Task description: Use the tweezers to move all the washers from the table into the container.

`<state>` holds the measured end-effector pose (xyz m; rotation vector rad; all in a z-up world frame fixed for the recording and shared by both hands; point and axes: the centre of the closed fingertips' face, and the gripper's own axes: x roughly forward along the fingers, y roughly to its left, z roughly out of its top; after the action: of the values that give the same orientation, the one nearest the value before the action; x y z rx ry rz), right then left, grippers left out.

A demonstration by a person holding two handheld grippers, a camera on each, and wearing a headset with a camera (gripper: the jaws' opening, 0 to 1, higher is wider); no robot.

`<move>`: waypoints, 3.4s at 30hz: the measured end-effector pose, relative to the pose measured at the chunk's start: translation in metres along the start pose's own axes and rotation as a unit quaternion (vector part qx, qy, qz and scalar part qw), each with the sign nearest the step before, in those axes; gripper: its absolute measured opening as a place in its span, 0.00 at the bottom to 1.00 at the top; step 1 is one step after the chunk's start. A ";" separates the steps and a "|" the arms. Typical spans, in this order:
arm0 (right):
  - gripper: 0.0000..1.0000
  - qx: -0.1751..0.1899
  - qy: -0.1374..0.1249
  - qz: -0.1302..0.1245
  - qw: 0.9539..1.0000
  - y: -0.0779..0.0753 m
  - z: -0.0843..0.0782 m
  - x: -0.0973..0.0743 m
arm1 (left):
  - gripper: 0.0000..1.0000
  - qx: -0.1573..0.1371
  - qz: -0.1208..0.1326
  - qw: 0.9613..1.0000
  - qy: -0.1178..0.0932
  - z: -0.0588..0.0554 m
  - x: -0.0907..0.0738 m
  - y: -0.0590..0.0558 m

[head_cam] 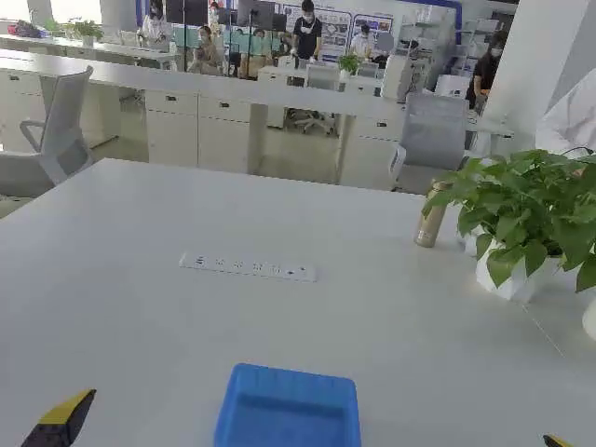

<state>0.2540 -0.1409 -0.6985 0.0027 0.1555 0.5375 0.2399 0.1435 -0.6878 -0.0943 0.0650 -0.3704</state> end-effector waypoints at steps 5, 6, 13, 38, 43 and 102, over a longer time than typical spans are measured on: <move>0.78 -0.001 0.000 -0.003 1.000 -0.001 0.000 0.000 | 0.90 0.000 -0.004 1.000 0.002 -0.001 0.001 -0.001; 0.78 0.000 -0.001 -0.005 1.000 -0.001 0.001 0.000 | 0.90 0.000 -0.005 1.000 0.003 -0.001 0.001 -0.001; 0.78 0.000 -0.002 -0.006 1.000 -0.002 0.000 0.000 | 0.89 -0.004 -0.002 1.000 0.004 -0.002 0.000 0.001; 0.77 -0.003 0.007 0.003 1.000 0.002 -0.004 0.000 | 0.89 0.000 0.001 1.000 0.005 -0.002 0.000 0.002; 0.77 -0.008 0.010 0.004 1.000 0.002 -0.005 0.001 | 0.89 -0.002 0.005 1.000 0.008 -0.004 0.000 0.003; 0.71 -0.084 0.190 0.101 0.973 0.045 -0.043 0.013 | 0.92 -0.066 -0.058 0.985 0.151 -0.043 -0.003 0.001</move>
<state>0.2363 -0.0974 -0.7411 -0.2538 0.4869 0.7512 0.2343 0.1417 -0.7306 -0.1735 0.3854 -0.4949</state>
